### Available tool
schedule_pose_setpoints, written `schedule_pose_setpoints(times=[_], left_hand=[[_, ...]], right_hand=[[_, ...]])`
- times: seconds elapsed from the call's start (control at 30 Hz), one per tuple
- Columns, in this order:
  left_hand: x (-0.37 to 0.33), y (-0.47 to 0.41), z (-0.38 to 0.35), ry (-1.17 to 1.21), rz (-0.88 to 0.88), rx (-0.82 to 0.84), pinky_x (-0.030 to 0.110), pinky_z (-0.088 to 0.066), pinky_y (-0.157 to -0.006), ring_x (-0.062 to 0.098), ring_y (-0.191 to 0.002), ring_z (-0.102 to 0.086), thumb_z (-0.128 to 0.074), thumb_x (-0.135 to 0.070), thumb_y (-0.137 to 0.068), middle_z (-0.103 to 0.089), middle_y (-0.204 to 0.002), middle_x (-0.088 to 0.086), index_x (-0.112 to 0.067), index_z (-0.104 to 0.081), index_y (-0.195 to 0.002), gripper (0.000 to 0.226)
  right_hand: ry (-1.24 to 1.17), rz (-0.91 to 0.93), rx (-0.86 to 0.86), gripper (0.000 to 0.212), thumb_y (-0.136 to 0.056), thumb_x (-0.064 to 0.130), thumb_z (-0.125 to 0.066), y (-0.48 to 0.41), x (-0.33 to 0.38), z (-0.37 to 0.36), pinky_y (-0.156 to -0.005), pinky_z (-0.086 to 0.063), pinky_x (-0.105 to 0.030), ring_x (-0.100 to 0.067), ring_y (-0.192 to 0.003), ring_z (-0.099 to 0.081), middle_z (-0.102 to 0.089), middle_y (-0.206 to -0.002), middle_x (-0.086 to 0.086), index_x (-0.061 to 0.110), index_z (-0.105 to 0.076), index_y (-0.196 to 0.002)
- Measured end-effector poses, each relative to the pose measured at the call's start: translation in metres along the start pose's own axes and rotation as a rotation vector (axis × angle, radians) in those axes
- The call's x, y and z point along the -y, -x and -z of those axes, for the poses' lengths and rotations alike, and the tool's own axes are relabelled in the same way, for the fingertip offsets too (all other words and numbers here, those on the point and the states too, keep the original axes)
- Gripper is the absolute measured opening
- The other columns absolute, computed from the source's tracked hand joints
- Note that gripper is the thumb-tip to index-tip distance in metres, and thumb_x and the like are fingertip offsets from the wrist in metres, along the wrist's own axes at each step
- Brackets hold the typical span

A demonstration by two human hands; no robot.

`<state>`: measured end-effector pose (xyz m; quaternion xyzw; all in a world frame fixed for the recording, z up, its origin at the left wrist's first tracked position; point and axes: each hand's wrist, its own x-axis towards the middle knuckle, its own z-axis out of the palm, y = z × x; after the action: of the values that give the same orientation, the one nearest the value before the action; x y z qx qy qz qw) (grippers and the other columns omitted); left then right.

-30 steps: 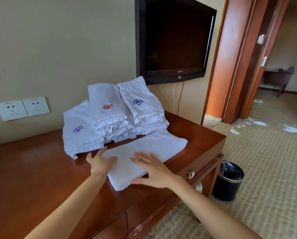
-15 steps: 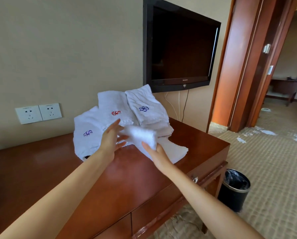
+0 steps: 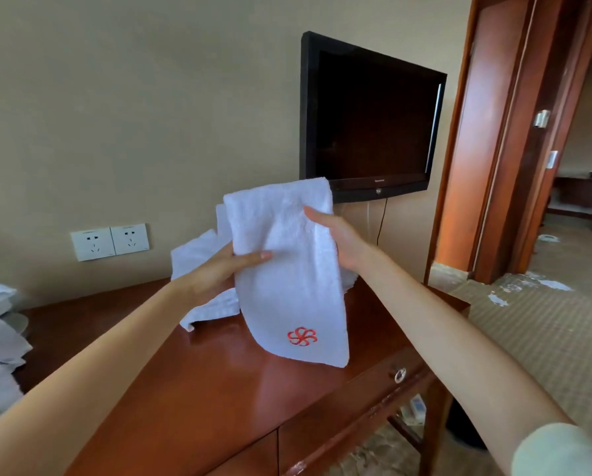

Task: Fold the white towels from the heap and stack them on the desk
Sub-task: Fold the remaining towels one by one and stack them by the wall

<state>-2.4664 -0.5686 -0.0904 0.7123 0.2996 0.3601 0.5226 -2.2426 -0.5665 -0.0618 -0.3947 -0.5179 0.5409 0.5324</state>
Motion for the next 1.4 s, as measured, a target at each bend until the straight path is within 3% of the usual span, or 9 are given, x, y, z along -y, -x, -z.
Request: schedule_pose_setpoints(times=[0.1, 0.43, 0.57, 0.73, 0.8, 0.97, 1.07, 1.23, 1.4], left_hand=[[0.008, 0.01, -0.007, -0.002, 0.088, 0.066, 0.035, -0.049, -0.095, 0.015, -0.113, -0.063, -0.07, -0.028, -0.08, -0.067, -0.122, -0.005, -0.028, -0.054, -0.126, 0.049], [0.081, 0.028, -0.045, 0.359, 0.311, 0.067, 0.04, -0.05, -0.098, 0.027, -0.116, -0.062, -0.07, -0.024, -0.085, -0.065, -0.125, 0.011, -0.012, -0.058, -0.128, 0.046], [0.097, 0.027, -0.049, 0.509, 0.409, 0.114, 0.045, -0.043, -0.105, 0.03, -0.121, -0.058, -0.066, -0.026, -0.086, -0.061, -0.129, 0.015, -0.008, -0.055, -0.132, 0.051], [0.121, 0.027, -0.042, 0.542, 0.482, 0.165, 0.049, -0.032, -0.114, 0.027, -0.128, -0.052, -0.063, -0.032, -0.089, -0.056, -0.136, 0.011, -0.011, -0.05, -0.138, 0.054], [0.123, 0.02, -0.033, 0.601, 0.469, 0.147, 0.047, -0.037, -0.11, 0.028, -0.126, -0.054, -0.064, -0.03, -0.087, -0.057, -0.135, 0.013, -0.011, -0.055, -0.134, 0.052], [0.085, -0.017, 0.004, 0.677, 0.337, -0.005, 0.037, -0.057, -0.082, 0.026, -0.104, -0.068, -0.058, -0.016, -0.089, -0.069, -0.116, 0.014, -0.01, -0.076, -0.102, 0.023], [0.073, -0.046, 0.036, 0.631, 0.296, -0.114, 0.041, -0.055, -0.088, 0.027, -0.106, -0.067, -0.056, -0.015, -0.088, -0.069, -0.116, 0.014, -0.005, -0.067, -0.116, 0.032], [0.074, -0.095, 0.075, 0.639, 0.238, -0.197, 0.034, -0.059, -0.067, 0.024, -0.095, -0.071, -0.054, -0.011, -0.09, -0.07, -0.111, 0.014, -0.005, -0.062, -0.119, 0.031], [0.098, -0.132, 0.087, 0.81, 0.254, -0.327, 0.038, -0.059, -0.062, 0.032, -0.106, -0.066, -0.06, -0.007, -0.085, -0.069, -0.113, 0.017, -0.001, -0.06, -0.123, 0.039]], right_hand=[[-0.062, 0.02, 0.031, 0.026, -0.091, 0.031, -0.063, 0.002, 0.007, -0.004, -0.088, -0.053, -0.034, -0.02, -0.097, -0.07, -0.073, -0.104, -0.006, 0.012, -0.069, -0.109], [-0.085, 0.007, -0.052, 0.019, -0.094, 0.029, -0.061, -0.025, 0.006, 0.003, -0.081, -0.053, -0.031, -0.017, -0.086, -0.071, -0.074, -0.095, -0.004, 0.013, -0.069, -0.1], [-0.057, -0.051, -0.13, 0.038, -0.091, 0.033, -0.064, -0.05, -0.015, 0.016, -0.068, -0.053, -0.029, -0.018, -0.093, -0.067, -0.07, -0.105, -0.005, 0.012, -0.06, -0.122], [-0.051, -0.076, -0.144, 0.066, -0.076, 0.038, -0.079, -0.093, -0.026, 0.021, -0.076, -0.053, -0.035, -0.023, -0.105, -0.065, -0.067, -0.117, -0.008, 0.014, -0.054, -0.132], [-0.033, -0.079, -0.14, 0.073, -0.07, 0.039, -0.082, -0.113, -0.021, 0.018, -0.082, -0.054, -0.038, -0.024, -0.107, -0.065, -0.067, -0.119, -0.008, 0.013, -0.054, -0.132], [-0.046, -0.016, -0.1, 0.051, -0.082, 0.033, -0.074, -0.184, 0.017, 0.003, -0.096, -0.05, -0.041, -0.027, -0.11, -0.065, -0.067, -0.12, -0.012, 0.006, -0.063, -0.124], [-0.008, 0.006, -0.1, 0.047, -0.088, 0.033, -0.067, -0.23, 0.037, -0.008, -0.101, -0.047, -0.043, -0.028, -0.112, -0.063, -0.066, -0.121, -0.012, 0.005, -0.061, -0.125], [0.053, -0.001, -0.09, 0.038, -0.094, 0.034, -0.06, -0.307, 0.052, -0.024, -0.084, -0.051, -0.035, -0.023, -0.095, -0.063, -0.066, -0.105, -0.009, 0.006, -0.06, -0.119], [0.116, -0.091, -0.082, 0.03, -0.093, 0.036, -0.06, -0.369, 0.029, -0.024, -0.076, -0.049, -0.031, -0.02, -0.086, -0.061, -0.065, -0.095, -0.006, 0.008, -0.063, -0.104]])
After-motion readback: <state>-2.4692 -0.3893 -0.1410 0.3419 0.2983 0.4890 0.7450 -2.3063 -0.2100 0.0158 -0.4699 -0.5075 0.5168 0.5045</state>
